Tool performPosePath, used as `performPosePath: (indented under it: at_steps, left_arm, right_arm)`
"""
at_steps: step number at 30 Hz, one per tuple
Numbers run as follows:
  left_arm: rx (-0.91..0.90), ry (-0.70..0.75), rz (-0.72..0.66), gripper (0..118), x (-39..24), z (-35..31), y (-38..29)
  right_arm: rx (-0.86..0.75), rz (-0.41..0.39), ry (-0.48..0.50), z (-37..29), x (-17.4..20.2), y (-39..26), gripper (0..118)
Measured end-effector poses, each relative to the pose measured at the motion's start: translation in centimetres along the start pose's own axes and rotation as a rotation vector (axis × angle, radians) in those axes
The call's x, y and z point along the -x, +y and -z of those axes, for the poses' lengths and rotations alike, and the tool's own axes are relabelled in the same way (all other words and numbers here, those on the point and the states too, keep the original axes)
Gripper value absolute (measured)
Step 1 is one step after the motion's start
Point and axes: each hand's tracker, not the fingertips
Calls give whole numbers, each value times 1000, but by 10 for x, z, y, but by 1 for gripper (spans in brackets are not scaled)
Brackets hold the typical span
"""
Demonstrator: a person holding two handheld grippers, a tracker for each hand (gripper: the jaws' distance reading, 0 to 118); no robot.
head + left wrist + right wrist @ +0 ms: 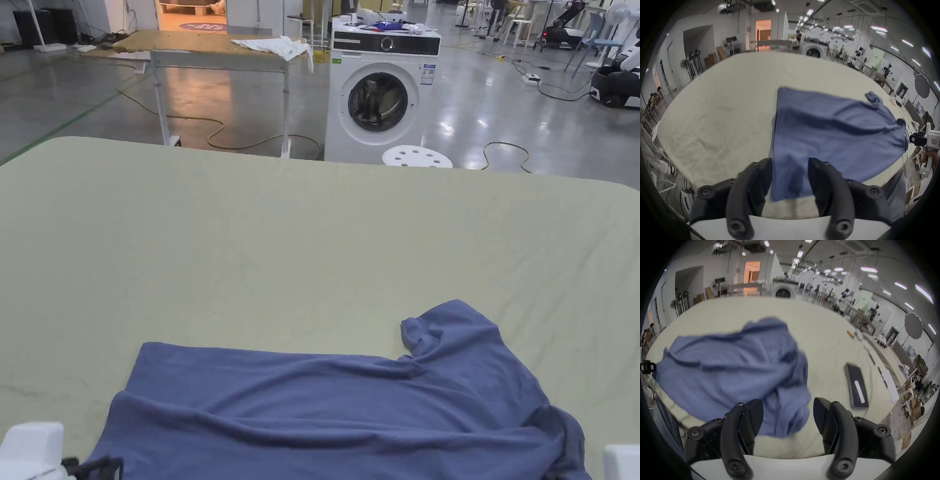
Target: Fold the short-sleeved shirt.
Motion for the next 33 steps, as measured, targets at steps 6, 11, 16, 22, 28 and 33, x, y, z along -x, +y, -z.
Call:
performPosePath:
  at_steps: [6,11,16,22,28,33]
  left_arm:
    - [-263,16,55,50,-37,-2,34]
    - [-443,90,96,50,-66,-1,54]
    - [-625,140,99,44,-85,-12,63]
    - [-667,155,103,1,-88,-22,72]
    - [-593,153,76,0,-59,-6,91]
    - [-334,84,7,0,-12,55,123]
  right_arm:
    - [-289,85,16,6,28,41,71]
    - [-444,138,5,18,57,64,71]
    - [-589,174,9,12,75,77,69]
    - [-674,141,24,5,86,88,21]
    - [-708,157,45,8,91,94,0]
    - [-679,129,46,17,94,99,0]
